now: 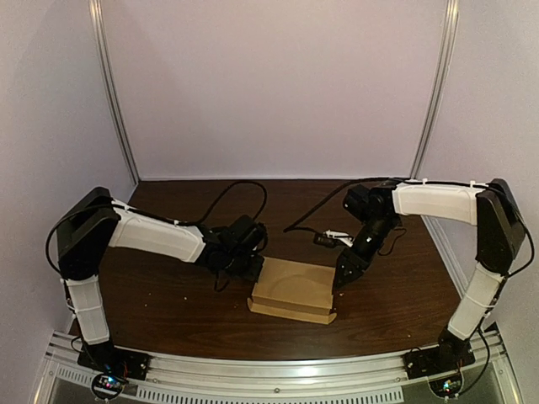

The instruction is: Fold the paper box

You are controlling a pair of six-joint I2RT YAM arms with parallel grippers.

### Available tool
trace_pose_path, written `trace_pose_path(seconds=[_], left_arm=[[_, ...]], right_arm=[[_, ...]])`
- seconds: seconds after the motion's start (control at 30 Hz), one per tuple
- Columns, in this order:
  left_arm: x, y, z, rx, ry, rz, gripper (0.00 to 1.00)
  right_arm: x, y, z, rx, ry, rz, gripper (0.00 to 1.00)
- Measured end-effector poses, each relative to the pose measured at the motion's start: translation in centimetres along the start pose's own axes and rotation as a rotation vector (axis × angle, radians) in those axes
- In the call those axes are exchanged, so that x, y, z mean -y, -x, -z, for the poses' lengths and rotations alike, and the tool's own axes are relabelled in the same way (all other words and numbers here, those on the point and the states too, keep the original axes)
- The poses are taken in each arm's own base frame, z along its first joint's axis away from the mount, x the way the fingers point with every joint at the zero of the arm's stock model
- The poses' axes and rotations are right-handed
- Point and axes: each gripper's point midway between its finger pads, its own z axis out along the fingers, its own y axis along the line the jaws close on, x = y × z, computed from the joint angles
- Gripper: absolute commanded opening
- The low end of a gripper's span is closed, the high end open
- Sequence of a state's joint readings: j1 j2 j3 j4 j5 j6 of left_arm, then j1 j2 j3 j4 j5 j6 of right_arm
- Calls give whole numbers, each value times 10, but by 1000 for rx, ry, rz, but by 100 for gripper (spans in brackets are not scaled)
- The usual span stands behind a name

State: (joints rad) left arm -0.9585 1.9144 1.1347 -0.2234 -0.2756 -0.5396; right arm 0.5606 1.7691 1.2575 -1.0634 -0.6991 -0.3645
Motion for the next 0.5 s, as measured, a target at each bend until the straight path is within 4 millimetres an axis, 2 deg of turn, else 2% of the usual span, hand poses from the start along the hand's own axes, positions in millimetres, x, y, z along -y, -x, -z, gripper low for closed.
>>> trace_pose_path(seconds=[0.1,0.23,0.4,0.5], left_arm=[[-2,5,7,11,11,-19,35],[-8,7,24,29,25,-37,35],[-16,6,41,32,34,-56,35],[-19,-1,42,14,39,-61,35]], right_arm=[[-3,1,17,41,-25,20,56],[7,-7,31,71,-93,18,56],[9,-32,19,12,-113,14,52],[10,-38,5,-40,-106,23,51]])
